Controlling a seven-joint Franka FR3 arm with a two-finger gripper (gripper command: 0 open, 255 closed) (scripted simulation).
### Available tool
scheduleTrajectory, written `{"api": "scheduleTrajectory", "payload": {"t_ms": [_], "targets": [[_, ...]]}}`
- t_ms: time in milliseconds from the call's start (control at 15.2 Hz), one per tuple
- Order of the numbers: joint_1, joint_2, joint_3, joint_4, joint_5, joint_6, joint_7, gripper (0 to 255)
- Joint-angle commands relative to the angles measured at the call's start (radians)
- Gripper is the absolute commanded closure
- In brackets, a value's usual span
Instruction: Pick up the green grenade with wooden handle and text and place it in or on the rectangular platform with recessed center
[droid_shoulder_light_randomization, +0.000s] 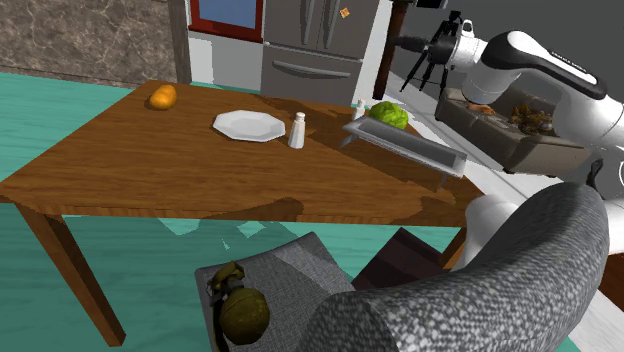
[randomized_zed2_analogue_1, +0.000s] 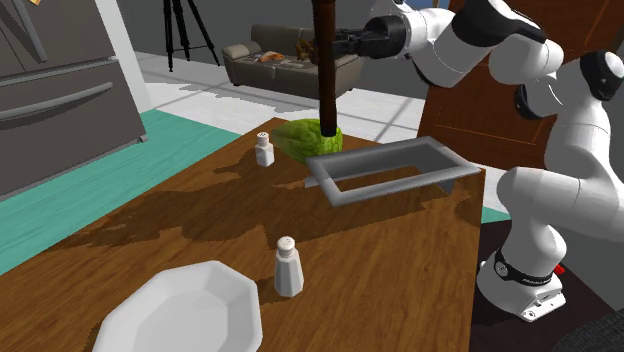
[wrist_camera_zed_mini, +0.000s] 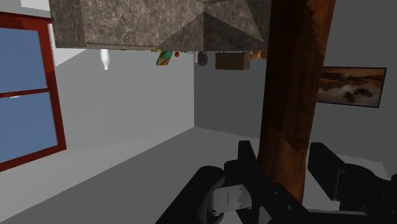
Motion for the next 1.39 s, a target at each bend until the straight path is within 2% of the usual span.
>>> {"api": "scheduleTrajectory", "payload": {"t_ms": [0,330,660,1320], "targets": [[-0.087,-0.051,0.044,-0.07,0.001,-0.025,0.016,255],[-0.279,-0.181,0.13,-0.182,0.004,-0.135,0.062,255],[-0.456,-0.329,0.19,-0.26,0.006,-0.285,0.11,255],[-0.507,-0.396,0.094,-0.377,-0.018,-0.257,0.033,255]]}}
